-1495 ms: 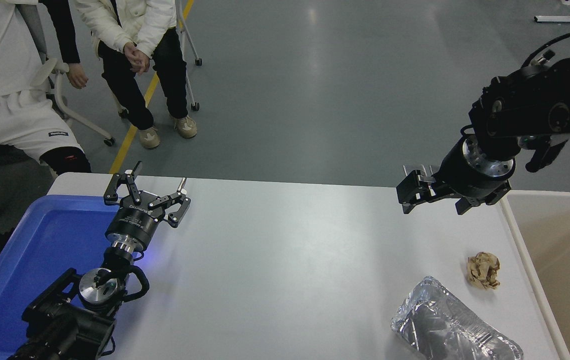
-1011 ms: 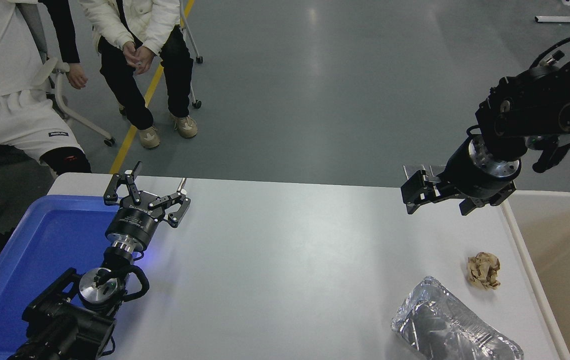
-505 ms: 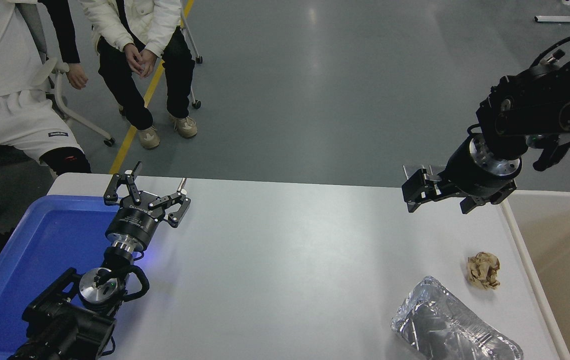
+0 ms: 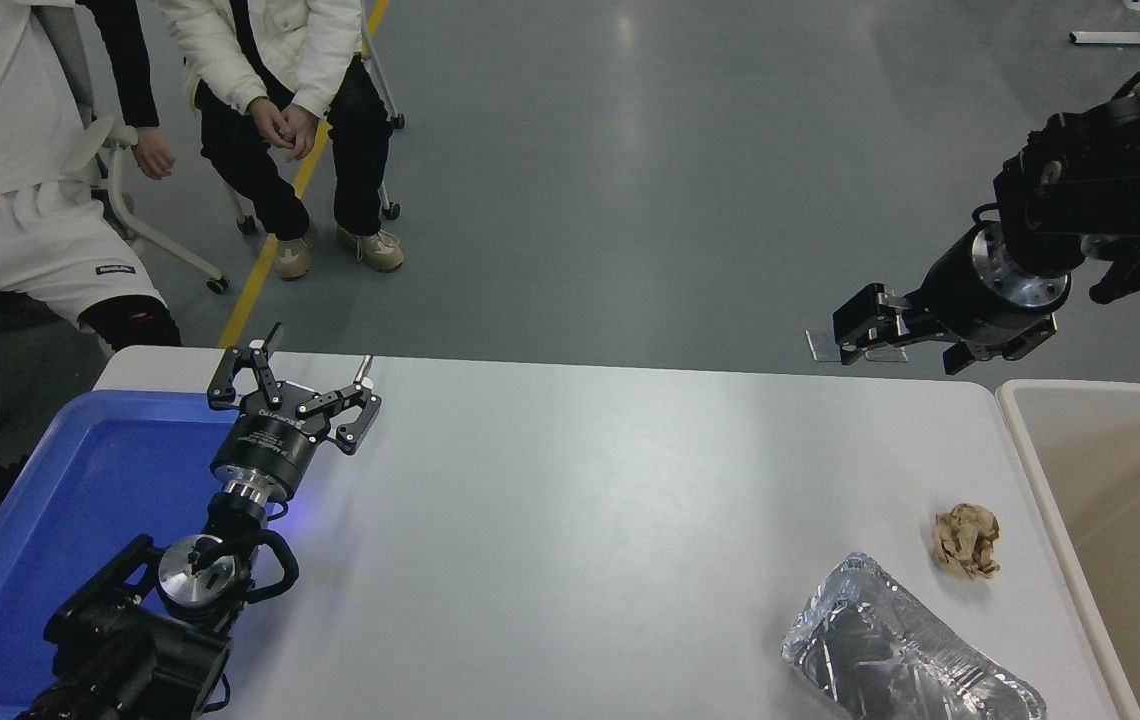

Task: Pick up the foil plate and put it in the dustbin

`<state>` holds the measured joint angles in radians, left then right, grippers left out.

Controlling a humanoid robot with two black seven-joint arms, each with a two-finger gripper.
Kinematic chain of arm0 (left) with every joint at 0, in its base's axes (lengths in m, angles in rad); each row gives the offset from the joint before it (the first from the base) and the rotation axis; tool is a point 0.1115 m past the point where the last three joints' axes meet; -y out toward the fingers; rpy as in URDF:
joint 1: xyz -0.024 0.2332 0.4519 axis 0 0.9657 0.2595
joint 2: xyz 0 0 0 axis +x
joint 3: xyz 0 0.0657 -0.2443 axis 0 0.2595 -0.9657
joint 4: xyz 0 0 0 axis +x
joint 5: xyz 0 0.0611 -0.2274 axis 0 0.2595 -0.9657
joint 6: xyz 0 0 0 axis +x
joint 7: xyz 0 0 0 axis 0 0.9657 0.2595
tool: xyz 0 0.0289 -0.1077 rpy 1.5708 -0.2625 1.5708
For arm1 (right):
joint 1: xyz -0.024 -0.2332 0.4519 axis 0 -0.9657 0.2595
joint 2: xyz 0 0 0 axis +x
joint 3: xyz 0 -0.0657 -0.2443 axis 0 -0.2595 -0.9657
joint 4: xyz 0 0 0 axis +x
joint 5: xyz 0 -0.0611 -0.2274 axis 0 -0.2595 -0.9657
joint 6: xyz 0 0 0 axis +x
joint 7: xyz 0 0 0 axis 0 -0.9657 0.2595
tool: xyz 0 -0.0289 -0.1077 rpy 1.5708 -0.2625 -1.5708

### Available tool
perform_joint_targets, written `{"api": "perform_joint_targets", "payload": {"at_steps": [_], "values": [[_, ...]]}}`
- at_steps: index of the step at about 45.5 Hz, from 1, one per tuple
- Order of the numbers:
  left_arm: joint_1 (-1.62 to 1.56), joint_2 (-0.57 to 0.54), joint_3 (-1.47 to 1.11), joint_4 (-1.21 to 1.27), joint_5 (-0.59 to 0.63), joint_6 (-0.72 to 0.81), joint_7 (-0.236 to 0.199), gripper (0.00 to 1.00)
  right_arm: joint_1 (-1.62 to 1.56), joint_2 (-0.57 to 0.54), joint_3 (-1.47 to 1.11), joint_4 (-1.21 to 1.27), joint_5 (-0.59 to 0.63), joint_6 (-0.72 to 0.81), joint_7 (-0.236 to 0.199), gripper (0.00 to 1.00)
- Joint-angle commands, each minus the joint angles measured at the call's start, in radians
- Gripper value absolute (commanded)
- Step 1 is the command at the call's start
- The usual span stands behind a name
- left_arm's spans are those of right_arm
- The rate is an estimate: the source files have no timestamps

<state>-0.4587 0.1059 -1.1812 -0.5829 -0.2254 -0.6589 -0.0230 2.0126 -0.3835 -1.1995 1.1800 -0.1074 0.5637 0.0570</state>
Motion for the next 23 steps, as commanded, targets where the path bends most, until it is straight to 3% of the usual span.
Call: {"api": "perform_joint_targets", "payload": {"at_steps": [1,4,16,23], "values": [[0.000,0.000,0.000,0.000,0.000,0.001,0.000,0.99,-0.021,-0.146,0.031,-0.002,-0.017,-0.007,0.000,1.00],[0.000,0.000,0.000,0.000,0.000,-0.001,0.000,0.99,-0.026,-0.201,0.015,0.007,-0.079,-0.007,0.001,1.00],[0.000,0.000,0.000,0.000,0.000,-0.001,0.000,0.99,-0.028,-0.532,0.073,0.141,-0.518,-0.013,0.003,1.00],[0.000,0.000,0.000,0.000,0.000,0.001,0.000,0.99,-0.029,-0.690,0.081,0.204,-0.678,-0.013,0.001,1.00]]}}
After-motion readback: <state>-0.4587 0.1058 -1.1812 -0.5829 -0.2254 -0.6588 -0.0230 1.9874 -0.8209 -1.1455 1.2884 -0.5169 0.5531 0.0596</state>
